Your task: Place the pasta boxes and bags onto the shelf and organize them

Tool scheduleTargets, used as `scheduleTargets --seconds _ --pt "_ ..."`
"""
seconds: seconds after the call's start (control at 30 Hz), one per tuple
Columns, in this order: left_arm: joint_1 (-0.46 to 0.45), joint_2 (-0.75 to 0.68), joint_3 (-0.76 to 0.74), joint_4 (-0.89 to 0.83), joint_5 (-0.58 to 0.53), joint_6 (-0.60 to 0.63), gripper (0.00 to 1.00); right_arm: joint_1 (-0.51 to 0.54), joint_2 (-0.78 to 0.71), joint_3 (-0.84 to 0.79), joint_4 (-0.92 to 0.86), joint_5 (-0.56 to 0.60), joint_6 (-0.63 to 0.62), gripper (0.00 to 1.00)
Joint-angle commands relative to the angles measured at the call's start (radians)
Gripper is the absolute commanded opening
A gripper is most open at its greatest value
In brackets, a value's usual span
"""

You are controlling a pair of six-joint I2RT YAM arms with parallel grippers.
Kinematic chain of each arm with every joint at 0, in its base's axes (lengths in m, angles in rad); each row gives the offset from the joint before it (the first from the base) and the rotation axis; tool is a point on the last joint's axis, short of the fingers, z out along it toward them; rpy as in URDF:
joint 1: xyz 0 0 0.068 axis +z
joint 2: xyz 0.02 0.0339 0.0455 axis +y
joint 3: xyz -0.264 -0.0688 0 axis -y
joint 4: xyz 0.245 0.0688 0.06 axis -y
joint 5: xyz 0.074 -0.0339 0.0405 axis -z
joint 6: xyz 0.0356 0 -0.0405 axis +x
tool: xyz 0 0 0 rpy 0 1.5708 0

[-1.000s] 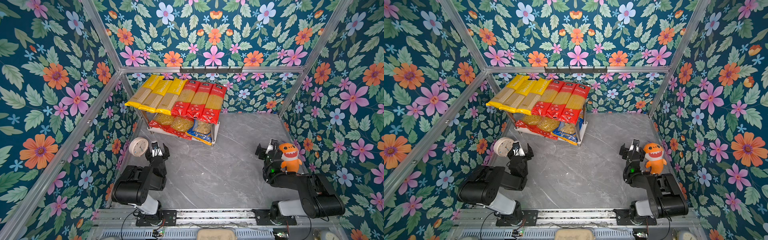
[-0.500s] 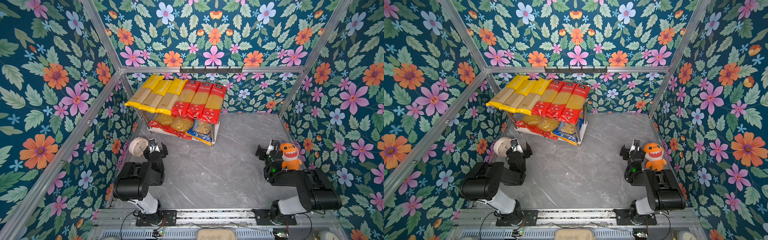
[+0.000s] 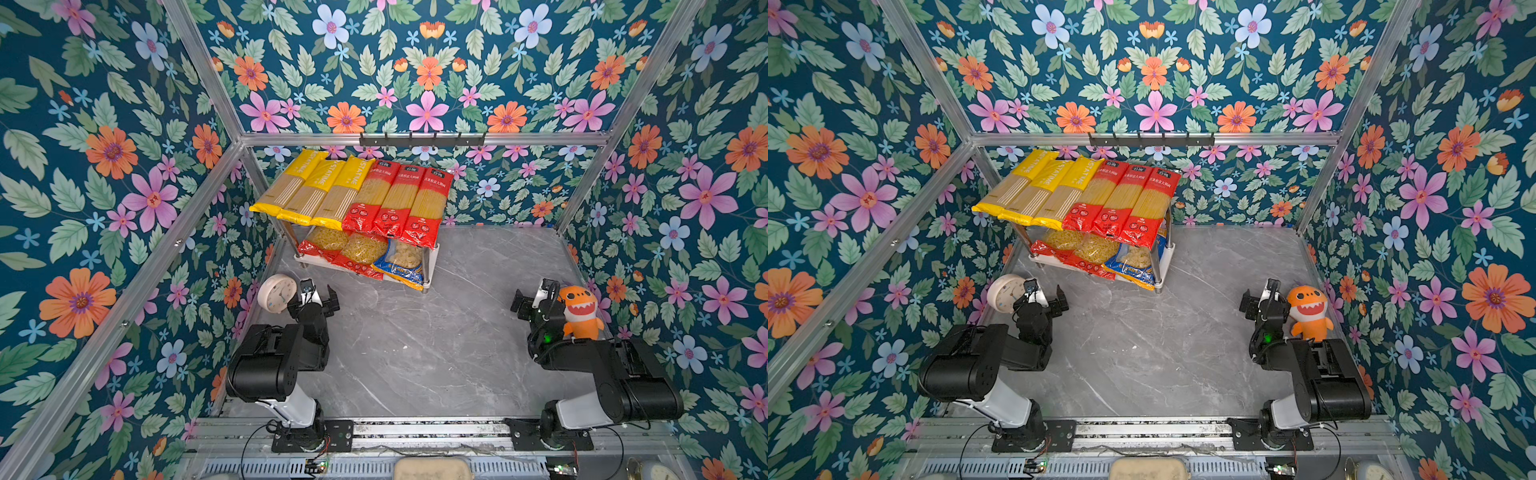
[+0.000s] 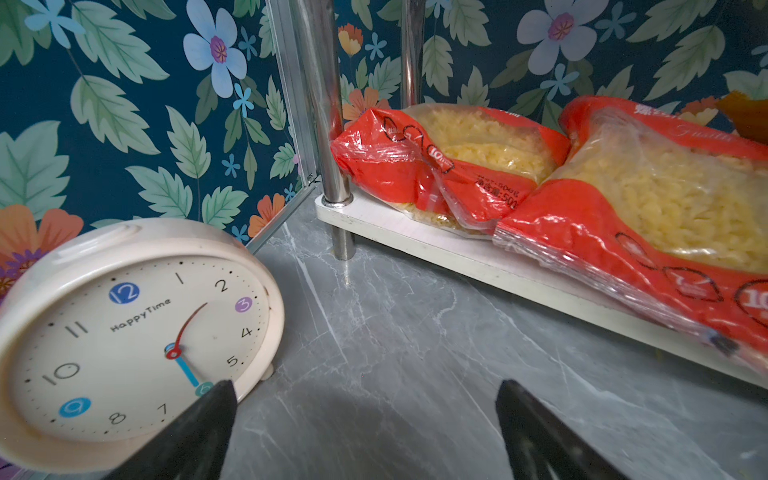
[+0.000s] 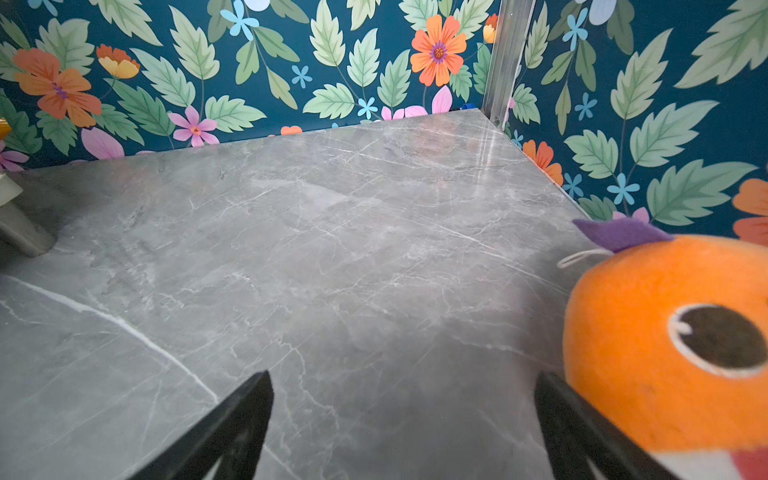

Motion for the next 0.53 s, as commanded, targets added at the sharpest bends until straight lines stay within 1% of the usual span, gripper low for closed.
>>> scheduleTargets --seconds 0.0,0.5 --pt "-0.001 -0.001 0.0 0.001 0.0 -0.001 1.0 0.001 0.003 0.005 0.018 0.003 0.001 0.99" --pt "-0.014 0.0 -0.004 0.016 -0.009 0.014 1.0 0.001 0.003 0.005 0.017 0.003 0.001 0.99"
